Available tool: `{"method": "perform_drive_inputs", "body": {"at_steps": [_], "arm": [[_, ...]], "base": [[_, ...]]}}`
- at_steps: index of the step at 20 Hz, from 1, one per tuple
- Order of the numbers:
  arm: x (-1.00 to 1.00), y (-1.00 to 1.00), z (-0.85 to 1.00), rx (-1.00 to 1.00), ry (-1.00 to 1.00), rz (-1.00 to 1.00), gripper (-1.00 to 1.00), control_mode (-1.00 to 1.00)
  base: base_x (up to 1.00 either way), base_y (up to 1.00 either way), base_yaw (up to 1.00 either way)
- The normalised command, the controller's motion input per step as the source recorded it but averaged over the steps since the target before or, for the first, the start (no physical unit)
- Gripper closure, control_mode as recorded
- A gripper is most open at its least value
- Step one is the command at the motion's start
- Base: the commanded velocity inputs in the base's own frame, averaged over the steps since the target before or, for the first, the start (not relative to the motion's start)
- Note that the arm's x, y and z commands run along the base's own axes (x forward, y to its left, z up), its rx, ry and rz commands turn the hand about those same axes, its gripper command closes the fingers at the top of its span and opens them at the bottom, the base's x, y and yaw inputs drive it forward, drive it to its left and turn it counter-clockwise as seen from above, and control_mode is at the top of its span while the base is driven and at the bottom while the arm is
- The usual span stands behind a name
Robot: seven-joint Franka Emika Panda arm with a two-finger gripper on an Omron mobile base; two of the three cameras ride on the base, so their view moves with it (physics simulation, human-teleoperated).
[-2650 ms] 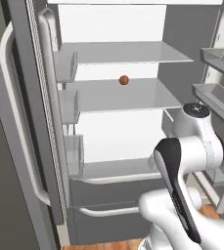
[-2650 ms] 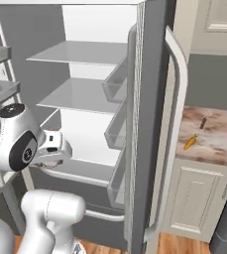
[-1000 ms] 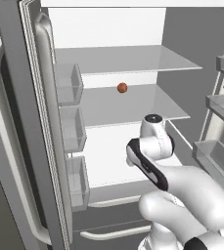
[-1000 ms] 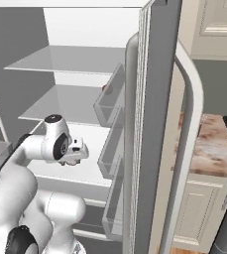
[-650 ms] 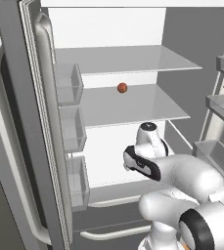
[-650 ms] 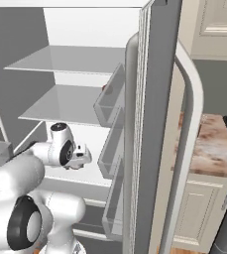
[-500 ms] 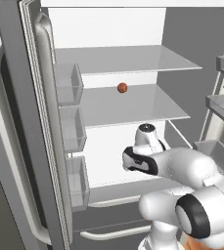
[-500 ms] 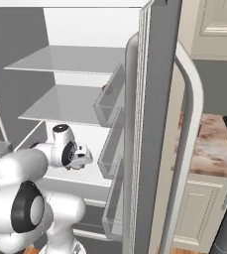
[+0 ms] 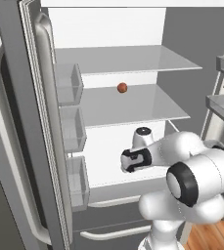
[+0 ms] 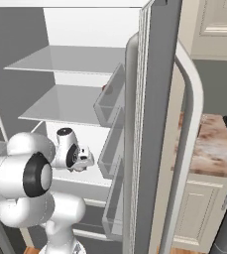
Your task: Place the garlic and carrot inside the fridge drawer. Close the drawer after placing the vegetables.
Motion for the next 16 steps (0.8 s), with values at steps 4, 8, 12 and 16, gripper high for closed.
{"method": "perform_drive_inputs", "body": {"at_steps": [4, 8, 12, 16], "arm": [[0.14, 0.00, -0.37, 0.00, 0.00, 0.00, 1.00, -1.00], [0.12, 0.00, -0.35, 0.00, 0.00, 0.00, 1.00, -1.00], [0.10, 0.00, -0.31, 0.00, 0.00, 0.00, 1.00, -1.00], [0.01, 0.00, -0.26, 0.00, 0.00, 0.00, -1.00, -1.00]], "base": [[0.00, 0.00, 0.00], [0.00, 0.00, 0.00], [0.00, 0.00, 0.00], [0.00, 0.00, 0.00]]}}
